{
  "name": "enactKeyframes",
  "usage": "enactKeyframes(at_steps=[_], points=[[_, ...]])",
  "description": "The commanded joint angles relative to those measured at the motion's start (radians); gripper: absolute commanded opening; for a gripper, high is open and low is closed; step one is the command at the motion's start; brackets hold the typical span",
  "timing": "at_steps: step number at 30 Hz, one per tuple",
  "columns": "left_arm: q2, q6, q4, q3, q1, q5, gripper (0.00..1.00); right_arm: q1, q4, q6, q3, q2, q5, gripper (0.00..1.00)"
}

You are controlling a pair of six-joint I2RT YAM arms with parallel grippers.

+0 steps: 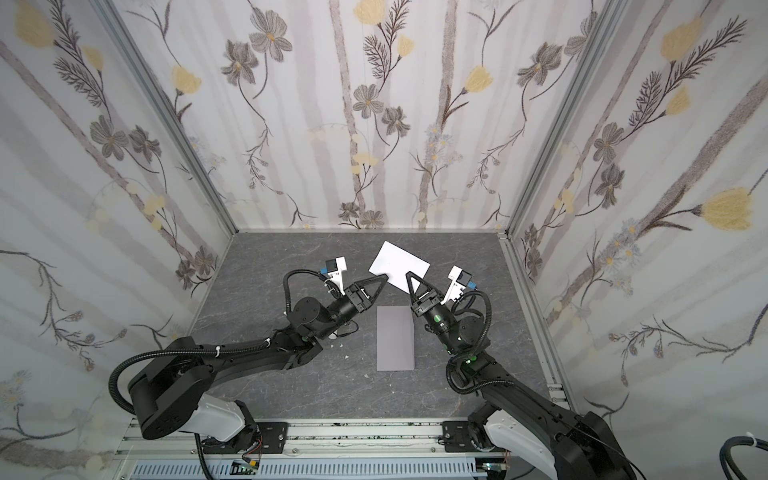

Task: Place the letter into the envelope and seal it

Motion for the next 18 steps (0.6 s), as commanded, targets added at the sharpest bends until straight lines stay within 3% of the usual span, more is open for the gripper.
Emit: enactKeyframes(at_steps=[1,10,14,16,17,18], points=[[0.030,-0.020,0.090,0.020,-0.006,-0.013,0.46,0.009,0.069,0.029,-0.001,0.019,0.029,0.00],[0.093,-0.034,0.147,0.054,-0.011,-0.018,0.32,0.032,0.121,0.058,-0.011,0.062,0.033,0.00],[0.103,-0.028,0.159,0.056,-0.011,-0.026,0.00,0.039,0.128,0.066,-0.014,0.075,0.029,0.00],[0.102,-0.024,0.159,0.053,-0.011,-0.026,0.00,0.042,0.134,0.068,-0.015,0.079,0.027,0.00],[0.100,-0.021,0.159,0.053,-0.009,-0.023,0.00,0.042,0.132,0.068,-0.016,0.078,0.028,0.03],[0.099,-0.019,0.157,0.051,-0.008,-0.018,0.00,0.041,0.133,0.065,-0.018,0.077,0.027,0.13]])
